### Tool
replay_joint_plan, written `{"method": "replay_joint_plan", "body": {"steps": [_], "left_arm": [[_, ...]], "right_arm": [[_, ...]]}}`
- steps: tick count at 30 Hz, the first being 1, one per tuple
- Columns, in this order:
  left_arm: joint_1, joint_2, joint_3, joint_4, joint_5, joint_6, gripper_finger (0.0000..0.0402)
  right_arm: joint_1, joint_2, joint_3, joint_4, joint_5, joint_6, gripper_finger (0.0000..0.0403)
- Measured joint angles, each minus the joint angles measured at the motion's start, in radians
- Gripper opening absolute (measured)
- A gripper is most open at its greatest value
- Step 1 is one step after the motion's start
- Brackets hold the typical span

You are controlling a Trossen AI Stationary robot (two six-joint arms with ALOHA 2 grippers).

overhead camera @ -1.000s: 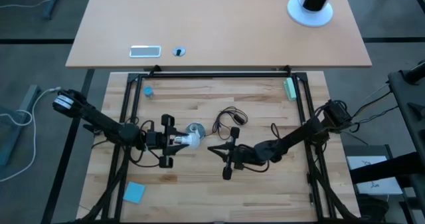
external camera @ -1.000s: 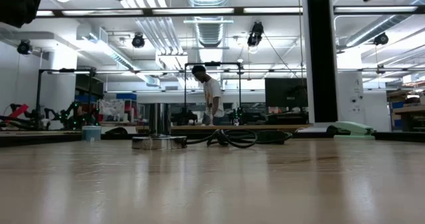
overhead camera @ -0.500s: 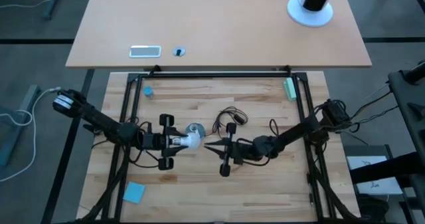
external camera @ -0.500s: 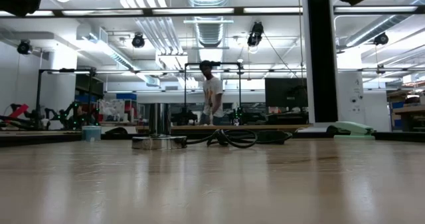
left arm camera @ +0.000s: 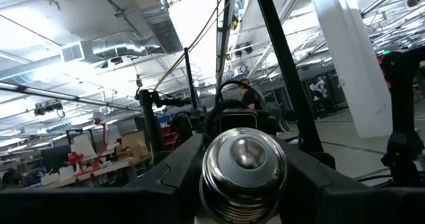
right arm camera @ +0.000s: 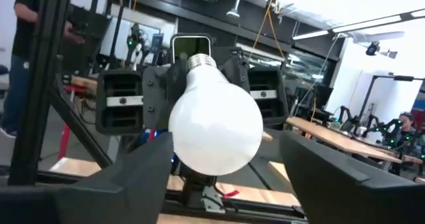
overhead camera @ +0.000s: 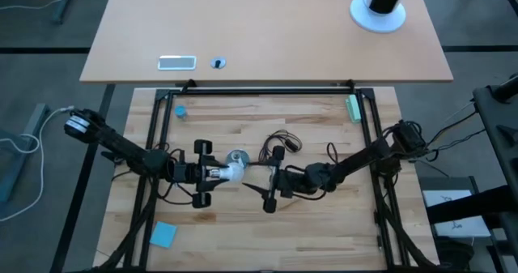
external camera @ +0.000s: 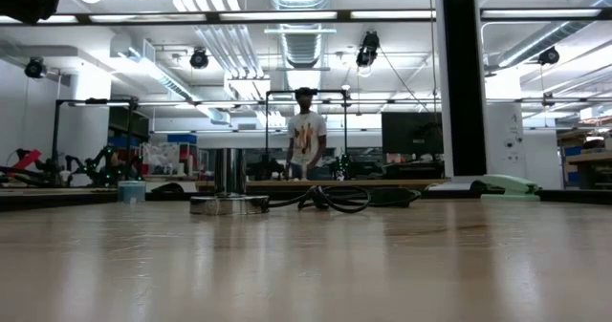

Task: Screw lightbulb
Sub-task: Insert the lightbulb into the lamp

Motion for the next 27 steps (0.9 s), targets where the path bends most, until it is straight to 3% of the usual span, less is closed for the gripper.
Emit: {"method": "replay_joint_plan", "body": {"steps": [5, 10, 27], "left_arm": [[0.001, 0.0, 0.0, 0.004, -0.001, 0.018, 0.0138], [0.003, 0.0, 0.002, 0.016, -0.004, 0.04, 0.0138], [0.003, 0.0, 0.02, 0.004, -0.002, 0.059, 0.0145]], "right_arm": [[-0.017, 0.01, 0.071, -0.106, -0.024, -0.006, 0.0311], [-0.024, 0.04, 0.148, -0.184, -0.033, -0.031, 0.032], [-0.04, 0.064, 0.208, -0.207, -0.035, -0.028, 0.0269]]}}
